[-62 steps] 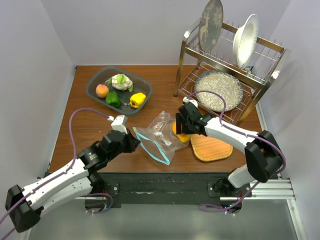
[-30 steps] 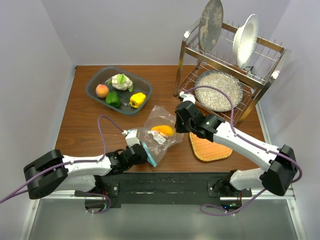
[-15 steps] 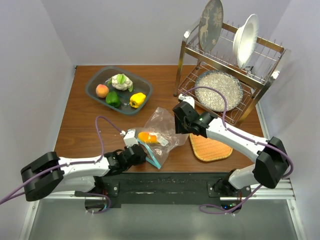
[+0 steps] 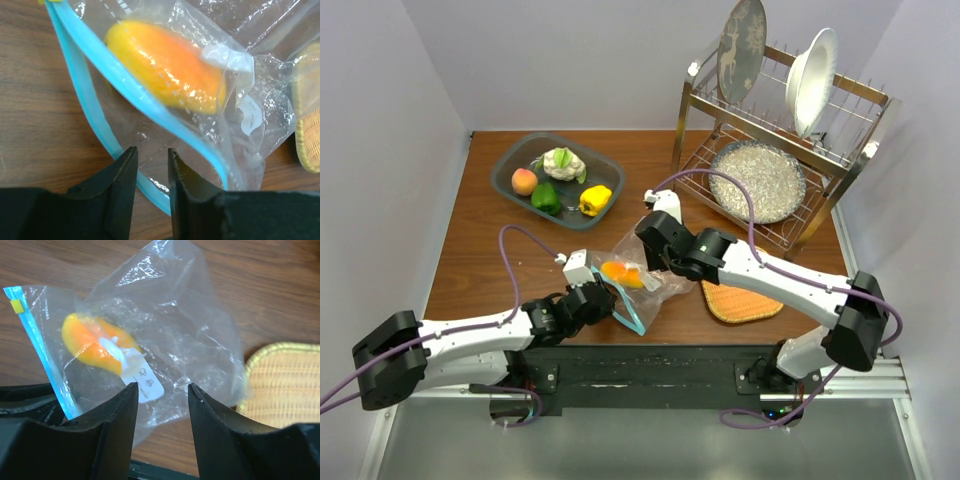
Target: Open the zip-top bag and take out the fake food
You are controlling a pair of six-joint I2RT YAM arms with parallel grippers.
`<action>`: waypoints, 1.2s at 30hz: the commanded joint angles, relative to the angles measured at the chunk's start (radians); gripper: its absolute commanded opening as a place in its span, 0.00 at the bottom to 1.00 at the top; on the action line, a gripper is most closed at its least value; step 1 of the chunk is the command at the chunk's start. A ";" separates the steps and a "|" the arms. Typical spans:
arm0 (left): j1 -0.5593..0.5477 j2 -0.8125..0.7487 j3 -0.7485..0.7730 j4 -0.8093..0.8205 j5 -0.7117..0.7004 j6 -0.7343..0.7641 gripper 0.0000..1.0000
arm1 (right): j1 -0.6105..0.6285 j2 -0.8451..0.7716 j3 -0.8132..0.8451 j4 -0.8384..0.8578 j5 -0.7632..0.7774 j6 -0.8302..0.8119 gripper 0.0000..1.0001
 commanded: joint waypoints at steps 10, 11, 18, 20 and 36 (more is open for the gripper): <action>0.092 0.109 0.063 0.150 -0.035 0.019 0.50 | -0.065 0.379 0.198 0.170 -0.141 -0.049 0.45; 0.097 0.107 0.059 0.161 -0.029 0.025 0.54 | -0.070 0.394 0.201 0.182 -0.142 -0.046 0.45; 0.161 0.143 0.068 0.198 -0.018 0.059 0.67 | -0.080 0.476 0.192 0.199 -0.250 -0.047 0.49; 0.186 0.143 0.062 0.224 -0.010 0.088 0.73 | -0.079 0.470 0.177 0.203 -0.300 -0.056 0.50; 0.174 0.207 0.072 0.206 0.028 0.128 0.53 | -0.120 0.381 -0.012 0.275 -0.408 -0.018 0.41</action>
